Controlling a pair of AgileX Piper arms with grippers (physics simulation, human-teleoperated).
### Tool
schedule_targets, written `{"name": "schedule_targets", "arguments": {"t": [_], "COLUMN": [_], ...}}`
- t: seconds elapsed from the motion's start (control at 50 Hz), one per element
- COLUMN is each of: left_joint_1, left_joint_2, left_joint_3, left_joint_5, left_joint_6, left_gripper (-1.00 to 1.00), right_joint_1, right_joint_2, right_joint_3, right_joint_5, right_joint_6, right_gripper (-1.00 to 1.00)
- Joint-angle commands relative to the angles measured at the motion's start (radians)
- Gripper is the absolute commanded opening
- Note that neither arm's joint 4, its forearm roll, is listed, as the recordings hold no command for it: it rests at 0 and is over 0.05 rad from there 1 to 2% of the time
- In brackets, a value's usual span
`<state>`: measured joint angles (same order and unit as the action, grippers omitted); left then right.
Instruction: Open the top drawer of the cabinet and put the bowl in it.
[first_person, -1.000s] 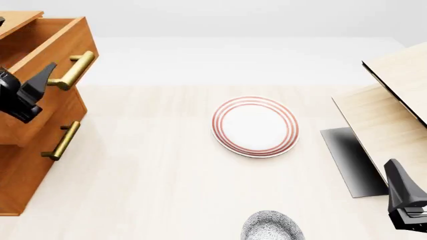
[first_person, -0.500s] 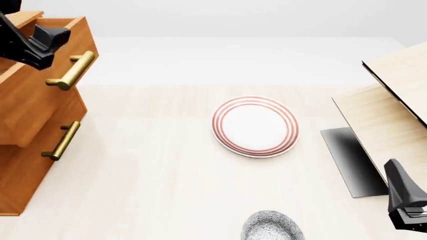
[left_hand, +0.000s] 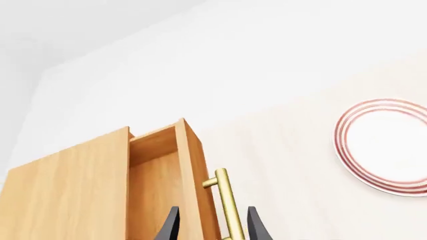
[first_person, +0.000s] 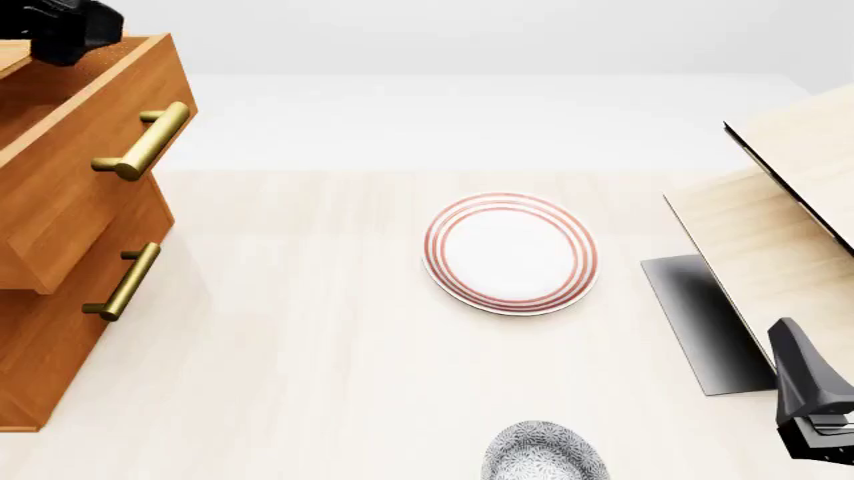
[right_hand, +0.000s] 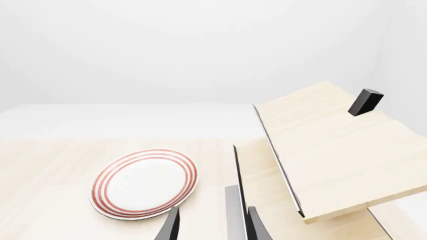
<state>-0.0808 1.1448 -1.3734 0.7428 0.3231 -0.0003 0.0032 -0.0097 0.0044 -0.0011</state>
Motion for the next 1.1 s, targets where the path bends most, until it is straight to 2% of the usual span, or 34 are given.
{"name": "schedule_targets", "arguments": {"t": [0.02, 0.04, 0.12, 0.16, 0.22, 0.26, 0.28, 0.34, 0.36, 0.48, 0.58, 0.74, 0.78, 0.82, 0.9, 0.96, 1.06, 1.1], "left_joint_1": [0.0, -0.018, 0.001, -0.035, 0.022, -0.018, -0.012, 0.0, -0.013, -0.009, -0.015, 0.014, -0.023, 0.0, 0.003, -0.003, 0.014, 0.009], "left_joint_2": [0.064, 0.086, 0.08, 0.116, 0.092, 0.12, 0.117, 0.13, 0.144, 0.157, 0.173, 0.174, 0.188, 0.181, 0.176, 0.178, 0.174, 0.175], "left_joint_3": [-0.129, -0.156, -0.149, -0.157, -0.166, -0.191, -0.188, -0.19, -0.197, -0.19, -0.202, -0.207, -0.22, -0.213, -0.207, -0.208, -0.194, -0.191], "left_joint_5": [0.129, 0.157, 0.17, 0.197, 0.225, 0.244, 0.244, 0.26, 0.268, 0.275, 0.288, 0.299, 0.301, 0.302, 0.297, 0.293, 0.289, 0.285], "left_joint_6": [-0.103, -0.153, -0.132, -0.164, -0.139, -0.195, -0.179, -0.204, -0.238, -0.247, -0.289, -0.305, -0.36, -0.335, -0.331, -0.358, -0.349, -0.367], "left_gripper": [1.0, 1.0, 1.0, 1.0, 1.0, 1.0, 1.0, 1.0, 1.0, 1.0, 1.0, 1.0, 1.0, 1.0, 1.0, 1.0, 1.0, 1.0], "right_joint_1": [0.0, 0.0, 0.0, 0.0, 0.0, 0.0, 0.0, 0.0, 0.0, 0.0, 0.0, 0.0, 0.0, 0.0, 0.0, 0.0, 0.0, 0.0], "right_joint_2": [0.0, 0.0, 0.0, 0.0, 0.0, 0.0, 0.0, 0.0, 0.0, 0.0, 0.0, 0.0, 0.0, 0.0, 0.0, 0.0, 0.0, 0.0], "right_joint_3": [0.002, 0.002, 0.002, 0.002, 0.002, 0.002, 0.002, 0.002, 0.002, 0.002, 0.002, 0.002, 0.002, 0.002, 0.002, 0.002, 0.002, 0.002], "right_joint_5": [-0.001, -0.001, -0.001, -0.001, -0.001, -0.001, -0.001, -0.001, -0.001, -0.001, -0.001, -0.001, -0.001, -0.001, -0.001, -0.001, -0.001, -0.001], "right_joint_6": [0.0, 0.0, 0.0, 0.0, 0.0, 0.0, 0.0, 0.0, 0.0, 0.0, 0.0, 0.0, 0.0, 0.0, 0.0, 0.0, 0.0, 0.0], "right_gripper": [1.0, 1.0, 1.0, 1.0, 1.0, 1.0, 1.0, 1.0, 1.0, 1.0, 1.0, 1.0, 1.0, 1.0, 1.0, 1.0, 1.0, 1.0]}}
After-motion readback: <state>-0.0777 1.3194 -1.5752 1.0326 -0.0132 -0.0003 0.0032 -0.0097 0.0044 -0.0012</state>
